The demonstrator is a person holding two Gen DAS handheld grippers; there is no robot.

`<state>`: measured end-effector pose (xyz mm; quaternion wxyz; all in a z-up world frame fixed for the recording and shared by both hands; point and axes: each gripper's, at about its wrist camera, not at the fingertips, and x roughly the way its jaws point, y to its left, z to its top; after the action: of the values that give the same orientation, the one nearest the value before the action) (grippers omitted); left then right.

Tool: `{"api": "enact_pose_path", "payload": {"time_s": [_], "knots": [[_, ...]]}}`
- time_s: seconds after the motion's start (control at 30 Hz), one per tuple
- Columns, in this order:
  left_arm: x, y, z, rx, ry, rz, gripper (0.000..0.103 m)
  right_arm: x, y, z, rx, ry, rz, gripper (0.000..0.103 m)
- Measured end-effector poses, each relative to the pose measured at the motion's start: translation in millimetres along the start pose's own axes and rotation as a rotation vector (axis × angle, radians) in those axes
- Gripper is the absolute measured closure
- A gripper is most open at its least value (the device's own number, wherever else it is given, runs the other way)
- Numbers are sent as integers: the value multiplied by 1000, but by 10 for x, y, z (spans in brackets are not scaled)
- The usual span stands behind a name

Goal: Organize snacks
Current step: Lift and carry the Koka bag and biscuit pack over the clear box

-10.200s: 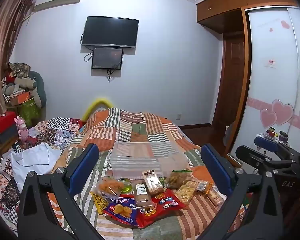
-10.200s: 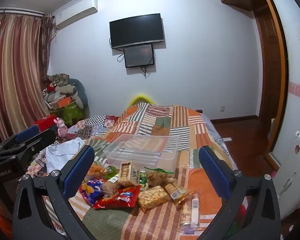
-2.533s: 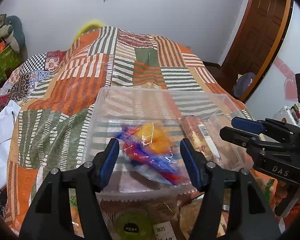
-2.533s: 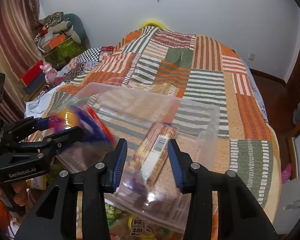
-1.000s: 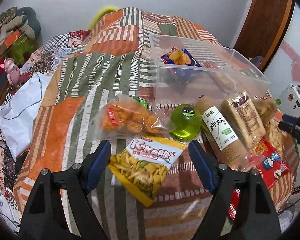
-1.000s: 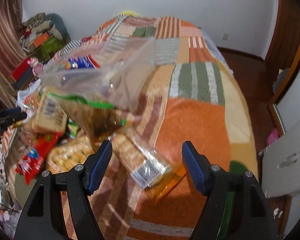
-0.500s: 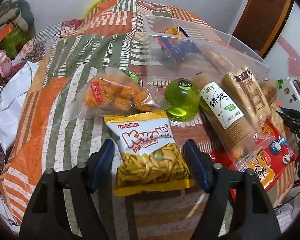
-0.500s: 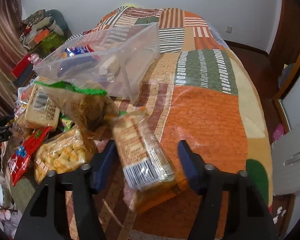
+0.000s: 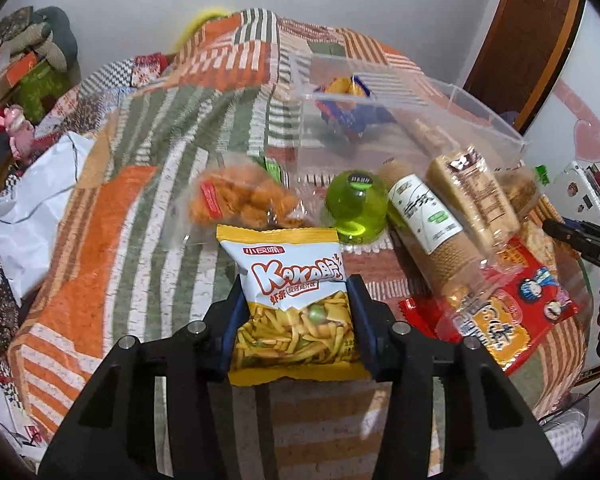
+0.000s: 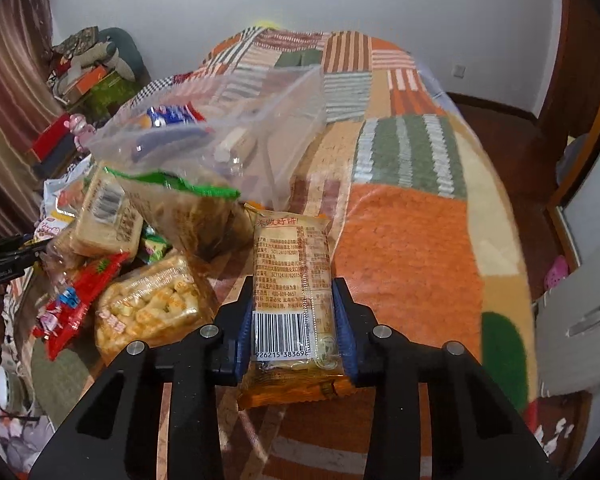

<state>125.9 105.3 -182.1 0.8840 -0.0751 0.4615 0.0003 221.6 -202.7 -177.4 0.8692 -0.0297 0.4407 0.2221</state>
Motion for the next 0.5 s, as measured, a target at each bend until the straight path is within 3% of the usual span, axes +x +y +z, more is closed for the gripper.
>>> {"api": "enact_pose_path", "payload": {"time_s": [0.5], "knots": [[-431,-234,447,36,-151,-37,55,-391,51,371,-21,-174,-20,71]]}}
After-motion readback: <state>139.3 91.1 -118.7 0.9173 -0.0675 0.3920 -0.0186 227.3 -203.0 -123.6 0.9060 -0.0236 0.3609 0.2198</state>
